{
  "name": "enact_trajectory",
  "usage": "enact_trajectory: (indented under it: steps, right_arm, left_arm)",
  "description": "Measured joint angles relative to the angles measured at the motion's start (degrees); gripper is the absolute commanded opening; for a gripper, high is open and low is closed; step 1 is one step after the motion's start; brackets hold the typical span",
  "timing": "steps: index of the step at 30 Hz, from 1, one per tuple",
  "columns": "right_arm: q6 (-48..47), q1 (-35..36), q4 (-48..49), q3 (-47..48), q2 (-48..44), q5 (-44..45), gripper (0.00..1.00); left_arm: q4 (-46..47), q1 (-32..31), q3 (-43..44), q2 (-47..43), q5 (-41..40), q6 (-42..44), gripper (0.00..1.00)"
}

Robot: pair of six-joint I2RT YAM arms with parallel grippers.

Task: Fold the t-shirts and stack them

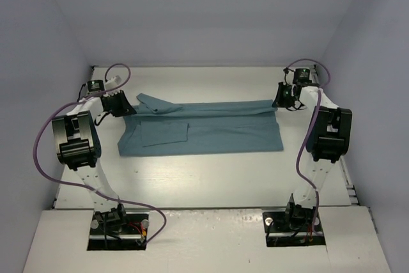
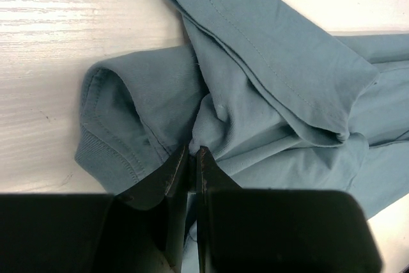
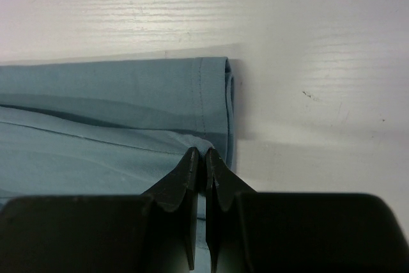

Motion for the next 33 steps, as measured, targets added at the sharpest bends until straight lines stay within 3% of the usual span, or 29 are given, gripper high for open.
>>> enact_trajectory:
  steps: [15,22,26,30,33]
  right_arm:
    - [2.6,0.0,0.3,-2.7,-4.0,2.3,0.0]
    - [3.6,0.0,0.6,-5.0,-5.5,3.7,0.0]
    - [4.5,0.0,0.7,-6.4,-5.5,4.5,0.03]
    - [5.4,0.0,1.5,-7.9,-5.5,5.1,0.09]
    - [6.5,0.0,2.1,-9.5,-5.5,5.9,0.15]
  left_arm:
    - [-0.3,0.0,-0.1,-4.5,-2.0,0.0,0.0]
    - [1.1,0.0,-4.3,-7.8,-3.1,0.0,0.01]
    - [2.1,0.0,-7.8,-7.8,-4.0,0.0,0.09]
    - [3.8,0.0,-10.8,-7.8,-4.9,-0.1,0.26]
    - [6.0,0.1,-12.8,-8.4,-5.8,-0.6,0.33]
